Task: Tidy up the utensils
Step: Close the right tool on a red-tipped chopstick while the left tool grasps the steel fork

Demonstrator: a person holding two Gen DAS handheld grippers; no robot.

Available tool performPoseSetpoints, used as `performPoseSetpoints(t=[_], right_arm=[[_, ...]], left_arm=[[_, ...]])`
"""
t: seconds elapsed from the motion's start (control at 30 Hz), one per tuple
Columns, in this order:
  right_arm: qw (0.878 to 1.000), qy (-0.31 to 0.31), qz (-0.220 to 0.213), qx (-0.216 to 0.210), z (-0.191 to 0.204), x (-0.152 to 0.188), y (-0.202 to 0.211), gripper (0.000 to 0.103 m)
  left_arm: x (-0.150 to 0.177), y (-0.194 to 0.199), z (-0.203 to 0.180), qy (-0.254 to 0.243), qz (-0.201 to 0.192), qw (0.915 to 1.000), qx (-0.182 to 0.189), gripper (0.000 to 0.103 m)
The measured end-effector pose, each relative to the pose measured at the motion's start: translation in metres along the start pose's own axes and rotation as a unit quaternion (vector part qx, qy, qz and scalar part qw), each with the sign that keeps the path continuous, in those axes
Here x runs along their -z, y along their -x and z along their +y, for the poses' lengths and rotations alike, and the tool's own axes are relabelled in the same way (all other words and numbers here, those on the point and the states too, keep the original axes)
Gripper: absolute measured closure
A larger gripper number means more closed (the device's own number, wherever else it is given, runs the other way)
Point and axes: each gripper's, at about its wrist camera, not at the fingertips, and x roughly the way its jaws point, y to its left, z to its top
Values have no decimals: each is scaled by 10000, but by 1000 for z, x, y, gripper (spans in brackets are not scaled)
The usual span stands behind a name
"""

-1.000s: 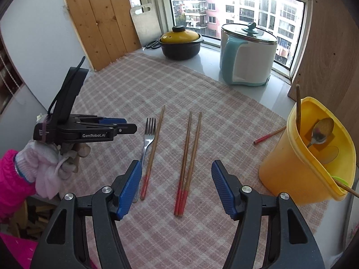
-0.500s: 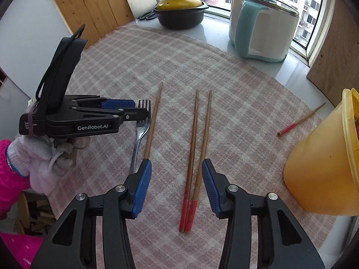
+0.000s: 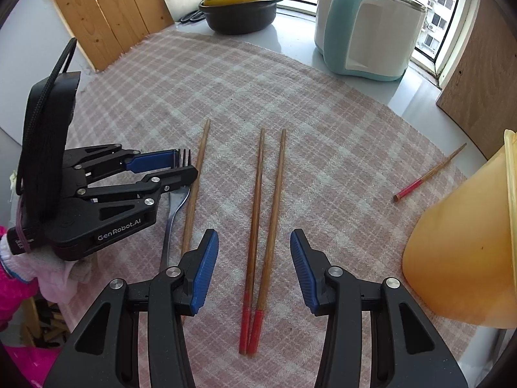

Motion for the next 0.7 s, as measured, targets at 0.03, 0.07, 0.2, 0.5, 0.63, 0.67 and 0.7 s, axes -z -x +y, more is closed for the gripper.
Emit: performPoseSetpoints(t=[0.03,0.07,0.2,0.5,0.63,0.67,0.7], right_arm=[[10000,1,8,3,0,-1,-1,59],[10000,4,16,0,0,-1,-2,59],[9999,61,77,-68,0,-5,-7,69],[9987,24,378,-335,-5,-19,-31,87],[9979,77,468,-431,-4,-28,-38,87],[9978,106,495,-425,-3,-30,-41,87],[9977,141,526,-404,-2,-32,-43,87]], left_arm=[[1,2,-4,-107,-48,9999,-88,86],[2,3,-7,-187,-78,9997,-126,88],[3,3,-11,-162,-95,9998,-71,98],[0,7,1,257,53,9996,138,100],[0,11,7,376,69,9992,103,100],[0,12,8,401,69,9991,98,100],[0,13,10,434,75,9990,98,100]])
